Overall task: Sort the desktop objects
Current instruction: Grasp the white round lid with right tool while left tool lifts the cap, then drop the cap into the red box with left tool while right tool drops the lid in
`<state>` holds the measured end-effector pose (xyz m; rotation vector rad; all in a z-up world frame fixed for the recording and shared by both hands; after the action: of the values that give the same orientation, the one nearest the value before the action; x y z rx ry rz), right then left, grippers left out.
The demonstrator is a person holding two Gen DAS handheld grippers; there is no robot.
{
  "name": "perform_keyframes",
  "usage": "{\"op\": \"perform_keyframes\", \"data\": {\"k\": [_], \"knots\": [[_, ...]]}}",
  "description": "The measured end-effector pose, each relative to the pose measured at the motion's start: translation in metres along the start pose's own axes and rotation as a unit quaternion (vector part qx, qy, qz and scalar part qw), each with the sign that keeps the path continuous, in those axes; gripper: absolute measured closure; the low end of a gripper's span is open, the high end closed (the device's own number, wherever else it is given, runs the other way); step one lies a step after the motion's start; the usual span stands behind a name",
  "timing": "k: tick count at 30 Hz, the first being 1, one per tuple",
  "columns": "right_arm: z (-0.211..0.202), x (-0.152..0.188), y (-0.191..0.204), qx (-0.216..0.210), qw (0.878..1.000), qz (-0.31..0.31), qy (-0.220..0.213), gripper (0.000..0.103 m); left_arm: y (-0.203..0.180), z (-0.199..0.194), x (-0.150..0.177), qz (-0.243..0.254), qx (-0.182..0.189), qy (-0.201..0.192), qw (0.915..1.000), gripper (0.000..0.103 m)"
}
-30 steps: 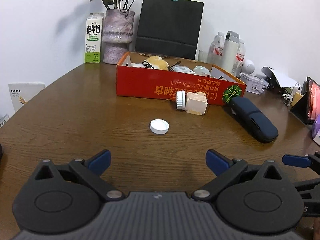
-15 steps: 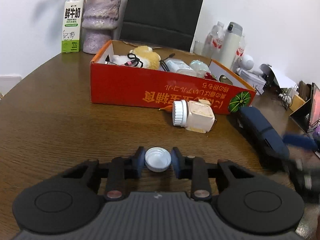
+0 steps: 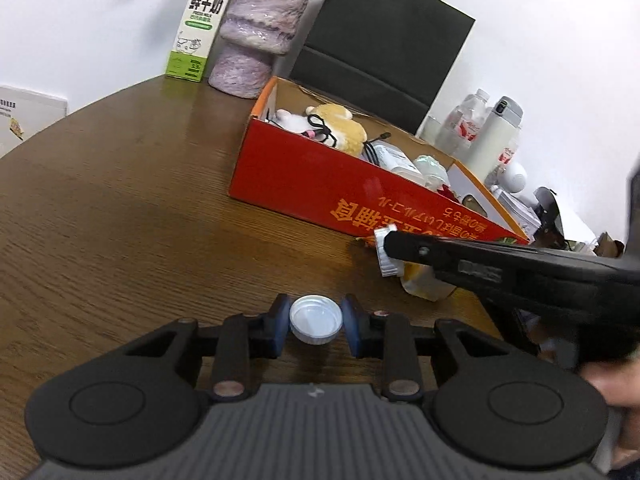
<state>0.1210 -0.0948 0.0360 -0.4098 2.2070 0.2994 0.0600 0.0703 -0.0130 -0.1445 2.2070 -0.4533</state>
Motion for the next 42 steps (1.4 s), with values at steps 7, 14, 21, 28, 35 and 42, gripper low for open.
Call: {"op": "perform_keyframes", "data": {"k": [7,14,21,28,35,42], "knots": [[-0.078,0.034,-0.065,-0.179,0.955,0.230,-0.057,0.101,-0.012,-0.001,0.004,0.037,0.003,0.000,0.9993,0.074],[-0.120,0.089,-0.082,-0.047,0.973,0.223,-0.021,0.101,-0.027,-0.025,0.023,0.066,-0.031,-0.022,0.9971,0.074],[-0.163,0.129,-0.051,0.017,0.987,0.158,-0.016,0.102,-0.068,-0.076,0.077,0.112,0.008,0.010,0.9936,0.074],[-0.215,0.143,-0.019,0.030,0.992,0.106,-0.063,0.102,-0.088,-0.128,0.083,0.140,-0.009,-0.034,0.9896,0.074],[-0.241,0.109,-0.043,0.032,0.988,0.110,-0.105,0.102,-0.106,-0.125,0.021,0.157,0.014,-0.098,0.9825,0.074],[-0.178,-0.015,-0.087,0.027,0.989,0.065,-0.133,0.102,-0.122,-0.009,-0.099,0.190,0.008,-0.075,0.9789,0.074]]}}
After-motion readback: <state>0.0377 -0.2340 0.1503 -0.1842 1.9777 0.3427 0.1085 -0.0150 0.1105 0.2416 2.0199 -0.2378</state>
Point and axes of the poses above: each gripper's, at about its wrist camera, not at the fingertips, and z roughly the way its jaws point, y to its left, x to its underside, the point moved 1 cm from there along z, roughly the way its jaws point, and after that the axes turned 1 degree about -x, right-handed, at the moved point
